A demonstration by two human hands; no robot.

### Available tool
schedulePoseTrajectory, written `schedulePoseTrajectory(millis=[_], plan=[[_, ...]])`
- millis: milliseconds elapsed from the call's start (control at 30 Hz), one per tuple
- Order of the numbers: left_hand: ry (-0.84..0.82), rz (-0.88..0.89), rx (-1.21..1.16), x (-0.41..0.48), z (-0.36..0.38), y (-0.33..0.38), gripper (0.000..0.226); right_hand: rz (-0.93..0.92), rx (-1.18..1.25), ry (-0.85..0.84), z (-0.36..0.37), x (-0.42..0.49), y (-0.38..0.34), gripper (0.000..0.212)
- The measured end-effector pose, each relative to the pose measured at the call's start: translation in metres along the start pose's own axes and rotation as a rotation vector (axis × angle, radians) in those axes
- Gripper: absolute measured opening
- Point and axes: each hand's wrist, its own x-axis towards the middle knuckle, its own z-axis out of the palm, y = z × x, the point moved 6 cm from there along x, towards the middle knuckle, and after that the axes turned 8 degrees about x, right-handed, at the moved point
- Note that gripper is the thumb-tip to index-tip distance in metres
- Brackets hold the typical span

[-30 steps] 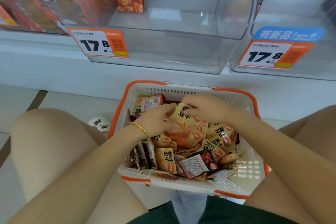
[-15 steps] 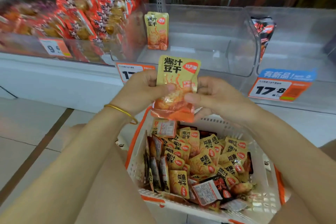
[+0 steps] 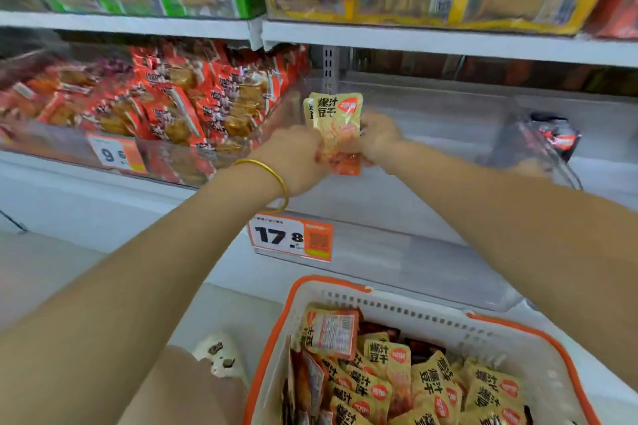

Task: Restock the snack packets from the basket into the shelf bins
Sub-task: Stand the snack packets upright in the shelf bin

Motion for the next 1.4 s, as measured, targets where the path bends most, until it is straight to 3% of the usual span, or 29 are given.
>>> schedulePoseTrajectory(millis=[100, 300, 467, 733, 867, 1000, 1067, 1167, 1267, 1400], plan=[[-0.086, 0.064, 0.07, 0.01, 0.007, 0.003, 0.022, -0.075, -0.165, 0.028, 0.024, 0.028, 0.004, 0.032], [-0.144, 0.107, 0.054, 0.022, 0.018, -0.001, 0.029, 0.063, -0.225, 0.138, 0.037, 0.05, 0.021, 0.017], [-0.168, 0.098, 0.07, 0.028, 0.02, -0.002, 0.034, 0.065, -0.144, 0.22, 0.035, 0.065, 0.03, 0.03], [-0.139, 0.103, 0.034, 0.021, 0.013, 0.003, 0.04, 0.166, -0.002, 0.164, 0.027, 0.055, 0.028, 0.045], [0.033, 0.113, -0.025, 0.002, -0.001, 0.016, 0.036, 0.135, 0.052, 0.141, 0.007, 0.022, 0.006, 0.036], [0.457, 0.193, -0.221, -0.055, -0.022, 0.036, 0.037, -0.165, 0.127, 0.193, -0.029, -0.075, -0.035, 0.028], [0.513, 0.214, -0.355, -0.093, -0.008, 0.049, 0.031, -0.277, 0.148, 0.186, -0.042, -0.139, -0.031, 0.021], [0.353, 0.191, -0.473, -0.127, 0.045, 0.065, 0.026, -0.228, 0.117, 0.049, -0.036, -0.208, 0.018, 0.022], [0.075, 0.179, -0.391, -0.133, 0.11, 0.075, 0.029, 0.002, -0.029, -0.134, -0.008, -0.232, 0.093, 0.013], [-0.181, 0.147, -0.252, -0.126, 0.162, 0.084, 0.033, 0.146, -0.303, -0.322, 0.045, -0.228, 0.186, 0.008]])
